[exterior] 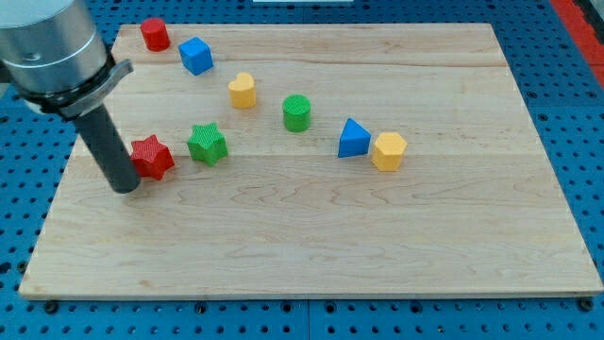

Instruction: Move the red star along with green star closer to green circle

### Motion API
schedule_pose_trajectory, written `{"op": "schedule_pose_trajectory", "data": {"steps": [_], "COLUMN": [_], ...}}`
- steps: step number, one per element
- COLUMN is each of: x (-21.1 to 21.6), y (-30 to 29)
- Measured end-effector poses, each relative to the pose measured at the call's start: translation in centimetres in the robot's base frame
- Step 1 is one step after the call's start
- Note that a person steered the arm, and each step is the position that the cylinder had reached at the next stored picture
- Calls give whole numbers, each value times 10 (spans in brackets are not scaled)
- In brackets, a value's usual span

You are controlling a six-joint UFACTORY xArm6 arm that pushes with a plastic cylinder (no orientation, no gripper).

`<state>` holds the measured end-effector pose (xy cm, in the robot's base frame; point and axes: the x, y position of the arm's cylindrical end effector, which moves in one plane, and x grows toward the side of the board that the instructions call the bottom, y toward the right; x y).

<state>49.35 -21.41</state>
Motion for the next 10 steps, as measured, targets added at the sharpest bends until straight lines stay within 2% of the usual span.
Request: {"op": "schedule_pose_trajectory", "data": {"steps": [1, 2, 6, 7, 8, 10], "x": [-4, -16, -62, -57, -21, -25], "y": [-67, -85, 101, 47, 20, 106]}}
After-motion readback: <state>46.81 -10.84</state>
